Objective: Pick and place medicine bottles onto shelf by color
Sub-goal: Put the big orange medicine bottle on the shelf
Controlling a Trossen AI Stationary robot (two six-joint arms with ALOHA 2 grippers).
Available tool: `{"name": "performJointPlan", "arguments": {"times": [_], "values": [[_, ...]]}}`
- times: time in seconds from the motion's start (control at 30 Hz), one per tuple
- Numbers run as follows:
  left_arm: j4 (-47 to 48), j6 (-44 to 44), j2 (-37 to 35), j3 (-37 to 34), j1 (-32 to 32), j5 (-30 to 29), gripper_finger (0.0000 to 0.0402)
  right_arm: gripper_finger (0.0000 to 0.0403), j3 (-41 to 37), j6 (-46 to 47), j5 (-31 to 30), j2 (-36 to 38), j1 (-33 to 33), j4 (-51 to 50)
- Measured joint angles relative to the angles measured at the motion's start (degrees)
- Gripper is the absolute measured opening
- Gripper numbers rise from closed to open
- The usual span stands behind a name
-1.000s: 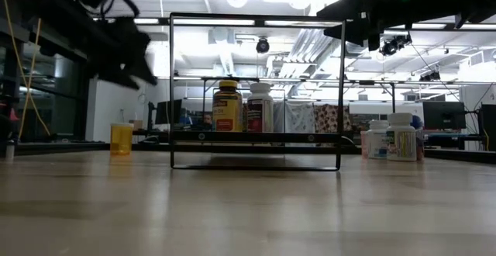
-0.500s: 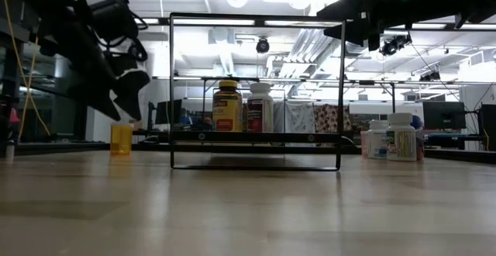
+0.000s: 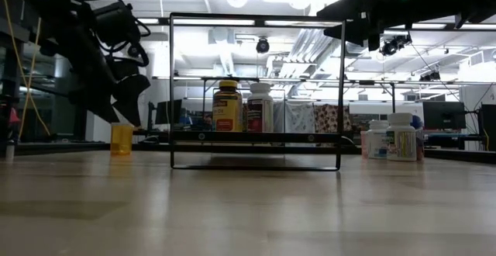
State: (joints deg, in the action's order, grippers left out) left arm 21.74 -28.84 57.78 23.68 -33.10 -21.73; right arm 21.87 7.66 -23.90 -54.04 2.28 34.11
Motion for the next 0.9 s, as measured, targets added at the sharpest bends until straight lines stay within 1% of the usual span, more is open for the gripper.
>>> {"name": "performJointPlan", "arguments": {"times": [0.13, 0.53, 0.9], "values": [[1.0, 0.1, 0.0, 0.0, 0.0, 1.9, 0.0305, 0.0279, 0.0, 0.0, 0.0, 0.0, 0.0, 0.0], [1.2, 0.9, 0.0, 0.0, 0.0, 0.1, 0.0303, 0.0279, 0.0, 0.0, 0.0, 0.0, 0.0, 0.0], [0.7, 1.5, 0.0, 0.0, 0.0, -0.1, 0.0257, 0.0279, 0.0, 0.0, 0.0, 0.0, 0.0, 0.0]]}}
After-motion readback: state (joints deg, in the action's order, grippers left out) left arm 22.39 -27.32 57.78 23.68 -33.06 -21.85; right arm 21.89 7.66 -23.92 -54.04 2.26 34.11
